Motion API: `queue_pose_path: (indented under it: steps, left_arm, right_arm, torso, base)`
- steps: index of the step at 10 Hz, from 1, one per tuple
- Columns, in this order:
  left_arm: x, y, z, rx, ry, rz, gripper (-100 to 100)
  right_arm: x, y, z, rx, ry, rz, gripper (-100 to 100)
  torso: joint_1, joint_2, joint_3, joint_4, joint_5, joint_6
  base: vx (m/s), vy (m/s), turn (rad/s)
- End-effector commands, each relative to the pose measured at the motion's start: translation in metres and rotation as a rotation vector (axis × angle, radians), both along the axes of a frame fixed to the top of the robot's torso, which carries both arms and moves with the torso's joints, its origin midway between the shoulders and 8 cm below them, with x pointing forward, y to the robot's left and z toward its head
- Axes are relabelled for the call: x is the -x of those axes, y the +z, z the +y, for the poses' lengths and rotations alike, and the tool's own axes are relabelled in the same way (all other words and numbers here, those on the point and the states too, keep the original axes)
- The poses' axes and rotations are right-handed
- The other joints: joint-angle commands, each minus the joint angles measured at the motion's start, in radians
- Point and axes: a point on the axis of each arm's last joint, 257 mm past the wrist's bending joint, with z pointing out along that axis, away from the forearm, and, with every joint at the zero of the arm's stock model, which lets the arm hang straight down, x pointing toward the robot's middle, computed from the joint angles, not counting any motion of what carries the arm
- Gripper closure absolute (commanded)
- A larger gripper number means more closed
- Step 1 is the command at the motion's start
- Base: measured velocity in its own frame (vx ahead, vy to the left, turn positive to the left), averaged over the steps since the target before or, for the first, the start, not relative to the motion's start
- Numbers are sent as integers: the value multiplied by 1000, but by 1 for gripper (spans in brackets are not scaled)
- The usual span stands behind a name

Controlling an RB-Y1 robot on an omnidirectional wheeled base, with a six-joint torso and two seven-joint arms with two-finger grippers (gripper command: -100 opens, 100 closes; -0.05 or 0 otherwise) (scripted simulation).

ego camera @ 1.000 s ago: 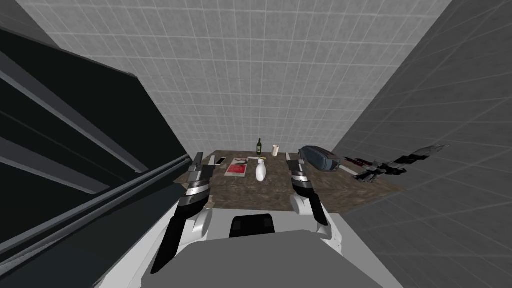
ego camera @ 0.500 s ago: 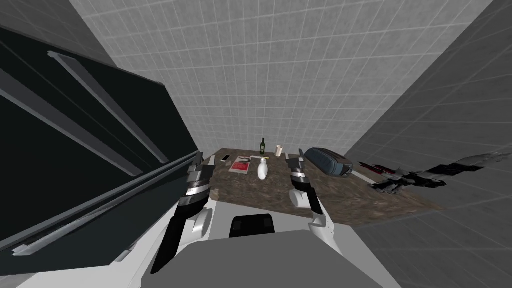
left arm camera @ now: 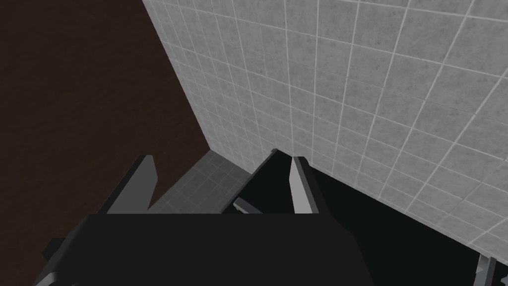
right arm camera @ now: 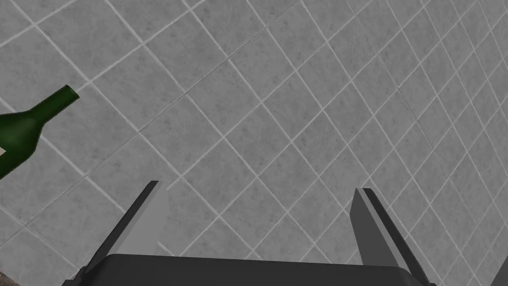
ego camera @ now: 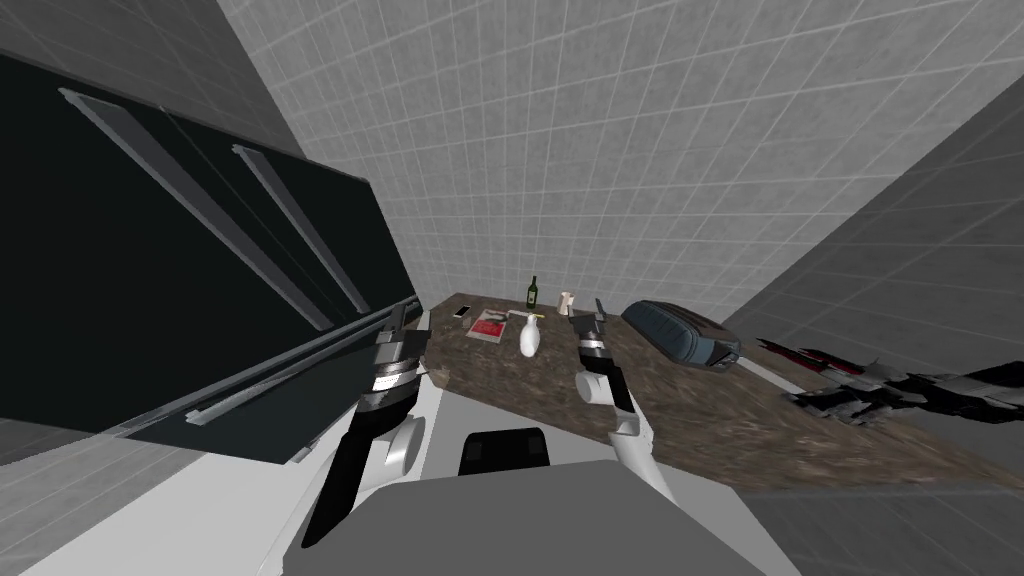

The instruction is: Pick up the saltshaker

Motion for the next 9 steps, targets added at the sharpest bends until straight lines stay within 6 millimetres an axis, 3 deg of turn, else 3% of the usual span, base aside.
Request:
queue_pose_path:
  steps: [1, 9]
  left_arm:
    - [0, 0, 0, 0, 0, 0, 0]
    - [0, 0, 0, 0, 0, 0, 0]
  right_arm:
    - [-10, -9, -5, -50, 23, 16, -100]
    - [-67, -59, -37, -395, 154, 97, -100]
  torso:
    - [0, 0, 0, 0, 0, 0]
    - [-1, -1, -1, 0, 0, 1]
  base:
    - [-50, -45, 85]
    - [-47, -46, 186]
